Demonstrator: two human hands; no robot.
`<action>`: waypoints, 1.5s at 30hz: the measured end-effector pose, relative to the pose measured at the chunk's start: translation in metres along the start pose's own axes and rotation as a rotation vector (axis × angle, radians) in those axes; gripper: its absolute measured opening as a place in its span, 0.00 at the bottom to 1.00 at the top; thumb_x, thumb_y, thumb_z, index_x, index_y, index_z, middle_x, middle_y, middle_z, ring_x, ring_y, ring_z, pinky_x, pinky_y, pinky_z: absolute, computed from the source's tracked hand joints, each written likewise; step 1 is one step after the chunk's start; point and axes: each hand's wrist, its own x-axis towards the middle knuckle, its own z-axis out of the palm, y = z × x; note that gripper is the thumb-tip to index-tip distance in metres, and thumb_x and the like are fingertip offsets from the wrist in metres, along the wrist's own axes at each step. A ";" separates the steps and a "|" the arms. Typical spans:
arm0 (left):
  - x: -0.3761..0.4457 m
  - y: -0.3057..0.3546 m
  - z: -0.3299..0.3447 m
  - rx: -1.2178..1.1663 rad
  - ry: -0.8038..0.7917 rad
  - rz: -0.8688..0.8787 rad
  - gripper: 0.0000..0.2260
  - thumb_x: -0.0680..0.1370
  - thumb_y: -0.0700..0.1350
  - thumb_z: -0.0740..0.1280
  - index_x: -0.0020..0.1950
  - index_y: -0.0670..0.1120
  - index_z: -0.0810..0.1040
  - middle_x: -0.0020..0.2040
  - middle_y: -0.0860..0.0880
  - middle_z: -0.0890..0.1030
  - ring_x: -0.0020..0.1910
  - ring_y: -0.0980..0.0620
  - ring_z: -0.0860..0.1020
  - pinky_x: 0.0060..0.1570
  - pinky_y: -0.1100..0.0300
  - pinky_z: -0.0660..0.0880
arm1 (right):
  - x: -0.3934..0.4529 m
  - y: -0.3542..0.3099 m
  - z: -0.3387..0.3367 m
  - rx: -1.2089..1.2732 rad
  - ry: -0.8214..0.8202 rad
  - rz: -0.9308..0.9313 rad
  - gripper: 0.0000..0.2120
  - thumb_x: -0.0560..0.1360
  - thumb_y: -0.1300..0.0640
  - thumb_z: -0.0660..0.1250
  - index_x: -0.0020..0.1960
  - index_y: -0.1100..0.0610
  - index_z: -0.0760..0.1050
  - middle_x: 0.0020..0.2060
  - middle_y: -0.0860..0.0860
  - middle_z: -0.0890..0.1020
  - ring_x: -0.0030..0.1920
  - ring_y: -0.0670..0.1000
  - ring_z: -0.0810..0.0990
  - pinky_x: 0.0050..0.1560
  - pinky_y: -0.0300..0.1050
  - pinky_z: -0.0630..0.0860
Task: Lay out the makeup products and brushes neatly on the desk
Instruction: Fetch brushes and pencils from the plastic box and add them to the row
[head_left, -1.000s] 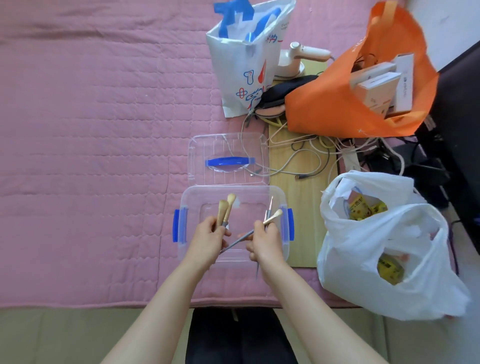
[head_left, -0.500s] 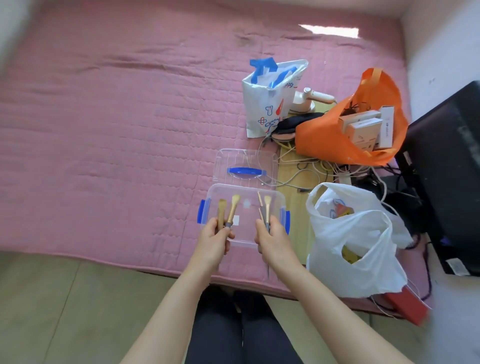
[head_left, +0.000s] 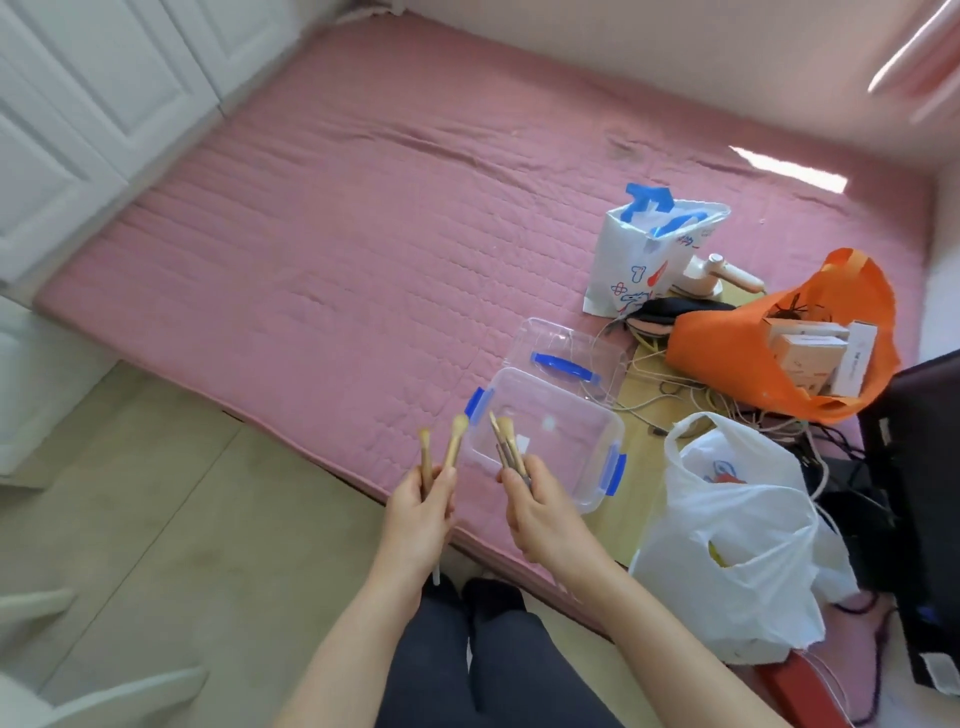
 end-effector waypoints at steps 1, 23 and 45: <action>-0.005 0.000 -0.006 -0.032 0.022 0.003 0.07 0.81 0.44 0.61 0.45 0.42 0.71 0.33 0.49 0.67 0.27 0.57 0.65 0.27 0.68 0.65 | -0.001 -0.003 0.006 -0.027 -0.027 0.005 0.10 0.80 0.50 0.54 0.49 0.56 0.68 0.31 0.48 0.68 0.31 0.47 0.65 0.33 0.44 0.63; -0.085 -0.038 -0.236 -0.414 0.493 -0.019 0.09 0.82 0.44 0.58 0.55 0.48 0.77 0.38 0.47 0.75 0.32 0.54 0.71 0.36 0.60 0.72 | -0.046 -0.078 0.242 -0.444 -0.465 -0.184 0.09 0.78 0.60 0.53 0.48 0.53 0.71 0.31 0.49 0.72 0.29 0.47 0.68 0.28 0.41 0.66; -0.071 -0.060 -0.434 -0.498 0.686 -0.073 0.08 0.82 0.48 0.58 0.55 0.50 0.76 0.39 0.47 0.76 0.35 0.52 0.74 0.40 0.61 0.75 | -0.028 -0.132 0.451 -0.466 -0.641 -0.121 0.08 0.81 0.54 0.55 0.51 0.55 0.72 0.31 0.50 0.71 0.28 0.45 0.66 0.26 0.38 0.65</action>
